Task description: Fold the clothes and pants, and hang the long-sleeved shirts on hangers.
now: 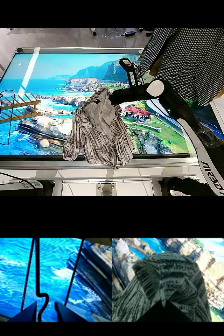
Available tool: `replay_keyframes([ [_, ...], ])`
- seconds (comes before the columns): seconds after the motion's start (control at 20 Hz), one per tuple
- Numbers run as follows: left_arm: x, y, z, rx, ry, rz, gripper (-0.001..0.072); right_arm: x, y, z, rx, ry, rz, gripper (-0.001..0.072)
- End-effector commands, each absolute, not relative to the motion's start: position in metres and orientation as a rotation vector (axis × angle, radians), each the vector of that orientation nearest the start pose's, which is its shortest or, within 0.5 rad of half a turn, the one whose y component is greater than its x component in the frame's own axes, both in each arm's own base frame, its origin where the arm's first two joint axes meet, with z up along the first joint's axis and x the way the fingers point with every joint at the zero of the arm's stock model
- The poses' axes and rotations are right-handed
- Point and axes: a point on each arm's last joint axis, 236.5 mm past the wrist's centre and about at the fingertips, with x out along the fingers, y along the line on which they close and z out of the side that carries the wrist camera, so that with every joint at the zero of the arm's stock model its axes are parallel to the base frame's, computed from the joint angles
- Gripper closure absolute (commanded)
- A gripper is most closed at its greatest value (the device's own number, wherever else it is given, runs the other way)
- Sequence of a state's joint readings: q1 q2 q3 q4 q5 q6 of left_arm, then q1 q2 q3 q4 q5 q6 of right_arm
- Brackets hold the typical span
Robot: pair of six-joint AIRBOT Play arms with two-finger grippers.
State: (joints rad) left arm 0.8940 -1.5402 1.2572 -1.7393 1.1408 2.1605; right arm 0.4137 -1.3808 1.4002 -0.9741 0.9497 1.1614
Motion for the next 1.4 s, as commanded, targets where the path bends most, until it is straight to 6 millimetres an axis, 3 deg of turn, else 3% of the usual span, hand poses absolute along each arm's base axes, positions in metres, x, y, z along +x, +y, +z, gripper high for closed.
replay_keyframes([
  [0.0,0.283,0.297,-0.072,-0.301,1.355,0.259,0.0399,0.4,0.294,0.114,-0.002,0.85,0.848,0.067],
  [0.05,0.283,0.297,-0.072,-0.306,1.354,0.262,0.041,0.4,0.294,0.114,-0.002,0.849,0.848,0.067],
  [0.15,0.282,0.295,-0.072,-0.343,1.357,0.282,0.0681,0.4,0.294,0.114,-0.002,0.85,0.848,0.067],
  [0.3,0.275,0.283,-0.059,-0.37,1.377,0.269,0.0683,0.402,0.289,0.113,-0.021,0.848,0.836,0.0671],
  [0.45,0.273,0.279,-0.005,-0.307,1.297,0.303,0.0683,0.414,0.282,0.118,-0.004,0.823,0.797,0.0671],
  [0.6,0.285,0.262,0.085,-0.229,1.065,0.342,0.0685,0.43,0.273,0.125,0.02,0.777,0.753,0.0671],
  [0.7,0.304,0.22,0.146,-0.236,0.866,0.265,0.0685,0.437,0.262,0.125,0.026,0.772,0.727,0.0671],
  [0.8,0.318,0.148,0.194,-0.184,0.744,0.059,0.0685,0.449,0.242,0.125,0.066,0.78,0.671,0.0671],
  [0.9,0.316,0.078,0.222,-0.099,0.694,-0.113,0.0685,0.463,0.212,0.126,0.12,0.782,0.6,0.0671],
  [1.0,0.296,0.008,0.229,-0.016,0.724,-0.31,0.0685,0.474,0.188,0.126,0.141,0.778,0.551,0.0671],
  [1.1,0.264,-0.056,0.226,0.061,0.785,-0.538,0.0685,0.479,0.168,0.124,0.154,0.782,0.515,0.0671],
  [1.2,0.232,-0.099,0.221,0.1,0.847,-0.701,0.0685,0.483,0.155,0.124,0.165,0.781,0.489,0.0671],
  [1.35,0.201,-0.134,0.213,0.106,0.944,-0.847,0.0685,0.487,0.147,0.126,0.17,0.77,0.472,0.067],
])
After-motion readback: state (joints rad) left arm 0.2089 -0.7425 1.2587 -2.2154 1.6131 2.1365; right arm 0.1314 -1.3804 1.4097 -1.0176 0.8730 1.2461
